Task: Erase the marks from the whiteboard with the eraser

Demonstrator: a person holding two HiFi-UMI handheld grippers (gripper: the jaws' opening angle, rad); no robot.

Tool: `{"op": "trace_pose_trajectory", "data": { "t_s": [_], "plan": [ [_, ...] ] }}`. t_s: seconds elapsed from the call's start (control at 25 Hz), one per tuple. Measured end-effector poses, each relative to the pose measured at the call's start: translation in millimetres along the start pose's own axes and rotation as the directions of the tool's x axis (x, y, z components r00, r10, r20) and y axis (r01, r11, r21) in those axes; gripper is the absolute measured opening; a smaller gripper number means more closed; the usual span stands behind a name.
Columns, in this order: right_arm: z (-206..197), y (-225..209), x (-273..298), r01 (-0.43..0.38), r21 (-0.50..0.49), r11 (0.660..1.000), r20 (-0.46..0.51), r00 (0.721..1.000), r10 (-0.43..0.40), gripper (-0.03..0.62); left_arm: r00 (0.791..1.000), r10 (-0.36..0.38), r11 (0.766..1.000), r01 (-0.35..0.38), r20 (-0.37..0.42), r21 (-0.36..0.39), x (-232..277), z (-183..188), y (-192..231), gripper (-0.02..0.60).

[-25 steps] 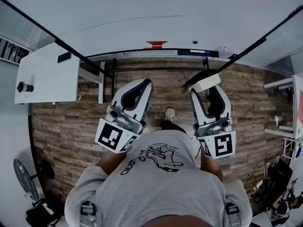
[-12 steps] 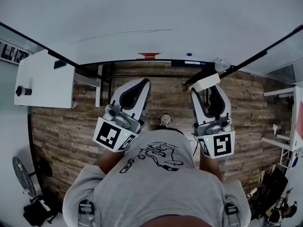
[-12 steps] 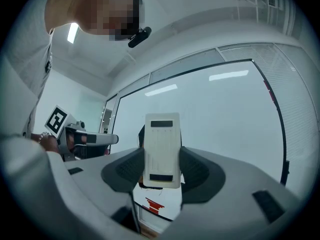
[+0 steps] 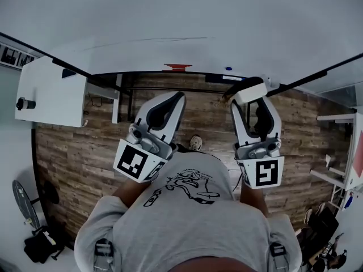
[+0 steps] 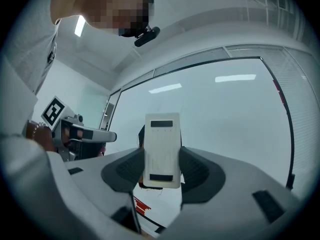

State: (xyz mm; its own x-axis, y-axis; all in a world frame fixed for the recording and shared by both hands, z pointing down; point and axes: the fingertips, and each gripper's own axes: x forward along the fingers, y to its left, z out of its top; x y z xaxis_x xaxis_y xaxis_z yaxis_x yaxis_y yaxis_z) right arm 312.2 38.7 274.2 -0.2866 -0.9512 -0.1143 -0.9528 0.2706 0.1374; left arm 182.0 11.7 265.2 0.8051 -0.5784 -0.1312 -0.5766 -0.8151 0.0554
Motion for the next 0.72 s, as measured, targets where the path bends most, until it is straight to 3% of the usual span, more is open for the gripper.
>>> {"op": "trace_pose_trajectory", "data": {
  "t_s": [0.12,0.32,0.72],
  "plan": [
    [5,0,10,0.031,-0.049,0.998,-0.001,1.0,-0.031,0.224,1.0,0.006,1.0,-0.006,0.005,-0.006,-1,1,8,0.021],
    [6,0,32,0.081,-0.225,0.971,-0.026,0.996,-0.089,0.224,1.0,0.022,1.0,-0.021,0.01,-0.009,-2,4,29,0.021],
    [-5,-14,88,0.132,-0.537,0.833,-0.136,0.961,-0.241,0.225,1.0,0.006,1.0,-0.006,0.003,-0.005,-8,16,73,0.021]
  ]
}}
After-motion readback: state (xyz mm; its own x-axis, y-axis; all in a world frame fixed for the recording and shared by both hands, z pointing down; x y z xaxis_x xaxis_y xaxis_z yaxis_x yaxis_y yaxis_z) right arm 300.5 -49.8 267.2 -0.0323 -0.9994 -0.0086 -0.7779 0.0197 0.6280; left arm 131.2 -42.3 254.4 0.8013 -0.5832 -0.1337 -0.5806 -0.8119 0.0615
